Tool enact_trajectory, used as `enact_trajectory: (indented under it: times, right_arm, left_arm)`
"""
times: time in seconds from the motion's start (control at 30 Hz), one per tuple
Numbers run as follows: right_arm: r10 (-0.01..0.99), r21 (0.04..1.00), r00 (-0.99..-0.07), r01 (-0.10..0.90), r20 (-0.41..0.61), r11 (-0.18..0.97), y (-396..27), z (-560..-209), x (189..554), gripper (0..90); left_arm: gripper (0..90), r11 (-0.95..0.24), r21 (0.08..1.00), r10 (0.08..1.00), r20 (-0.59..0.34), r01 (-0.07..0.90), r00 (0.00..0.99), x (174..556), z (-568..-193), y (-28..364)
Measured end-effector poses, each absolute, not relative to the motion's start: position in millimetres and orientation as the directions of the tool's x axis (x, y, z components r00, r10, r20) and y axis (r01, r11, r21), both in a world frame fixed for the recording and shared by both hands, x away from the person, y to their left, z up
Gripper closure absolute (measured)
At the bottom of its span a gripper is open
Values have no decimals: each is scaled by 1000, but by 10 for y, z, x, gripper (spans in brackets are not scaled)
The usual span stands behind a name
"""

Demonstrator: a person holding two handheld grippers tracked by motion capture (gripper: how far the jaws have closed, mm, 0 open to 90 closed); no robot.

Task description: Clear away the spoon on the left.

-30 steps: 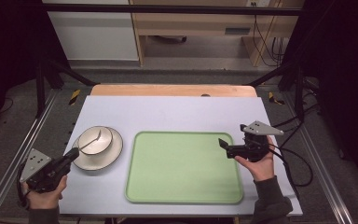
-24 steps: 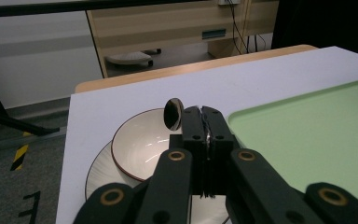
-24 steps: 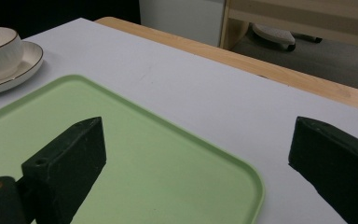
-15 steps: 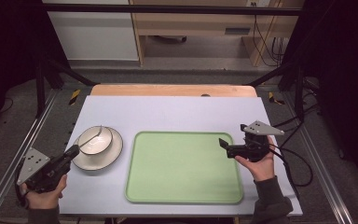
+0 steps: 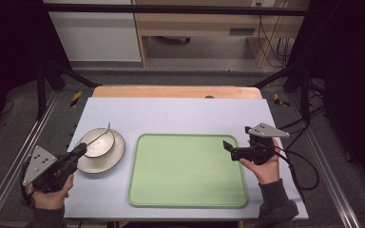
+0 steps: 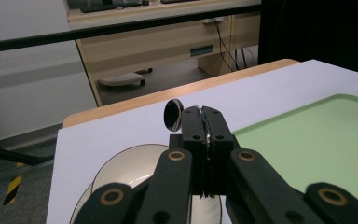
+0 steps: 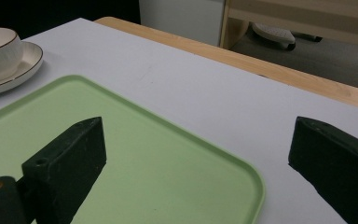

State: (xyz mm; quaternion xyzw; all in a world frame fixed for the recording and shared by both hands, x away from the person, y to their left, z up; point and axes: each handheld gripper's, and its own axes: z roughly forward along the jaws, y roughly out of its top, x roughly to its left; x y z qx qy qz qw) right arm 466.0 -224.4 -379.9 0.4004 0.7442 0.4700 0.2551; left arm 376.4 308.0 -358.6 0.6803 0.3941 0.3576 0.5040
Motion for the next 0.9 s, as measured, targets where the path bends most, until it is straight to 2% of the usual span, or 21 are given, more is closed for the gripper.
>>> enact_trajectory:
  times: [0.9]
  right_arm:
    - [840, 904, -543, 361, 3, 230, -2250, -3789, 4653, 43]
  left_arm:
    - [888, -270, 950, 841, 153, 157, 519, 4001, -3531, 2571]
